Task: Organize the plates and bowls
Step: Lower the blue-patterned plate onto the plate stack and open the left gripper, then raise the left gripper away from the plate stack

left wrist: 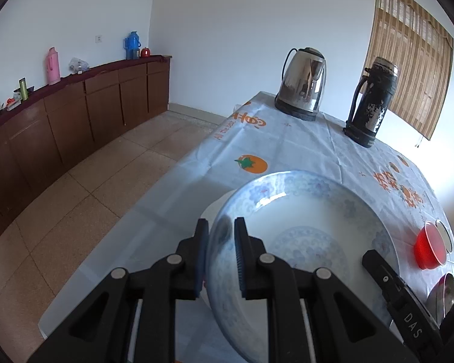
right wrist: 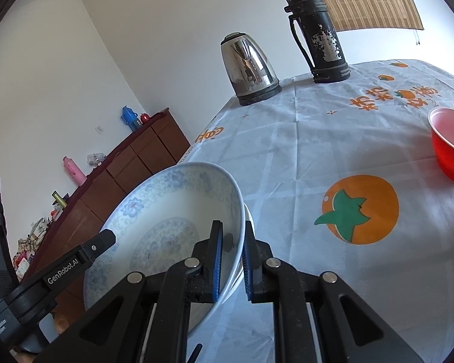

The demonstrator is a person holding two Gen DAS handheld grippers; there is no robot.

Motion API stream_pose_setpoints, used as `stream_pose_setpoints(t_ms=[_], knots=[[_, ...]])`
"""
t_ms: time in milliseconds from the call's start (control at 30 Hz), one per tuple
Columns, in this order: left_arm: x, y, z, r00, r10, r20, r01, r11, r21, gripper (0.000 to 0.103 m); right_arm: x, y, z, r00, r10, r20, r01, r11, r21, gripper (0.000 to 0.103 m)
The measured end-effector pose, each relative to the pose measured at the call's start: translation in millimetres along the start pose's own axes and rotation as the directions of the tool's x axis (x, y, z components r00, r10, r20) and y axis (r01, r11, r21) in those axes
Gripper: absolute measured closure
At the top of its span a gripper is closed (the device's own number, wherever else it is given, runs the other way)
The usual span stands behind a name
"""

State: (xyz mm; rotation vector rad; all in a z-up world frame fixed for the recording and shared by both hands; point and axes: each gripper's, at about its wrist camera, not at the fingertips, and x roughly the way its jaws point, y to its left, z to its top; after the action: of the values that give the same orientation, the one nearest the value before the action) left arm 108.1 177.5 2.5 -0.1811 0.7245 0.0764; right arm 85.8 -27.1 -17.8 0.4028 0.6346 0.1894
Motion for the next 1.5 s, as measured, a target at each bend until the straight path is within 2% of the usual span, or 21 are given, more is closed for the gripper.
stream_pose_setpoints(t_ms=[200, 467, 700, 933, 967, 1033, 1067, 1100, 1167, 1267, 1333, 1400, 1500], knots=[[10.5, -0.7, -3.2, 1.000, 0.006, -0.029, -0.006, 1.000, -0.002, 0.089, 9.2, -3.6, -3.5, 1.000, -0.008, -0.027, 0.008, 1.000, 0.002, 0.090], [19.1, -1.6, -3.8, 0.999, 0.016, -0.042, -0.016, 1.000, 0.000, 0.089, 13.0, -1.9, -3.9, 0.999, -0.031, -0.020, 0.031, 0.999, -0.026, 0.089], [30.8, 1.4, -5.1, 0.997, 0.026, -0.070, -0.027, 0.999, -0.016, 0.089, 21.2, 0.9, -4.4, 0.999, -0.030, -0.030, 0.029, 0.999, -0.046, 0.083], [32.2, 0.3, -4.1, 0.997, 0.045, -0.064, -0.046, 0.999, -0.013, 0.089, 27.6, 4.7, -1.8, 0.998, -0.050, -0.032, 0.049, 0.997, -0.054, 0.079], [32.3, 0.4, -3.8, 0.997, 0.047, -0.064, -0.048, 0.999, -0.013, 0.089, 29.3, 6.9, -1.1, 0.998, -0.052, -0.033, 0.050, 0.997, -0.064, 0.073], [31.9, 1.6, -2.5, 0.997, 0.050, -0.064, -0.051, 0.999, -0.014, 0.089, 37.7, 12.0, -1.1, 0.997, -0.048, -0.068, 0.042, 0.996, -0.082, 0.053], [31.8, 3.1, -1.4, 0.997, 0.047, -0.068, -0.048, 0.999, -0.021, 0.089, 44.4, 13.1, -1.6, 0.994, -0.044, -0.104, 0.036, 0.996, -0.085, 0.038], [31.4, 4.7, -0.1, 0.996, 0.043, -0.073, -0.045, 0.999, -0.027, 0.088, 50.5, 12.8, -1.8, 0.990, -0.040, -0.135, 0.029, 0.996, -0.082, 0.034], [28.5, 9.1, 3.3, 0.996, 0.055, -0.066, -0.057, 0.998, -0.035, 0.083, 55.8, 7.0, -2.6, 0.985, -0.030, -0.168, 0.023, 0.999, -0.043, 0.034], [17.8, 13.6, 7.3, 0.997, 0.078, -0.022, -0.079, 0.996, -0.033, 0.070, 37.4, -3.1, -0.1, 0.997, 0.018, -0.079, -0.016, 1.000, 0.026, 0.034], [10.6, 14.0, 8.7, 0.994, 0.111, 0.009, -0.111, 0.993, -0.028, 0.052, 19.8, -3.3, 2.7, 1.000, -0.003, 0.014, 0.003, 1.000, 0.013, 0.034], [5.4, 11.1, 7.7, 0.991, 0.132, 0.036, -0.131, 0.991, -0.013, 0.048, 5.2, -2.6, 3.1, 0.996, -0.018, 0.084, 0.018, 1.000, -0.001, 0.034], [2.1, 3.4, 4.1, 0.991, 0.128, 0.042, -0.128, 0.992, 0.018, 0.045, -5.1, -2.3, 1.8, 0.991, -0.044, 0.124, 0.048, 0.999, -0.025, 0.034]])
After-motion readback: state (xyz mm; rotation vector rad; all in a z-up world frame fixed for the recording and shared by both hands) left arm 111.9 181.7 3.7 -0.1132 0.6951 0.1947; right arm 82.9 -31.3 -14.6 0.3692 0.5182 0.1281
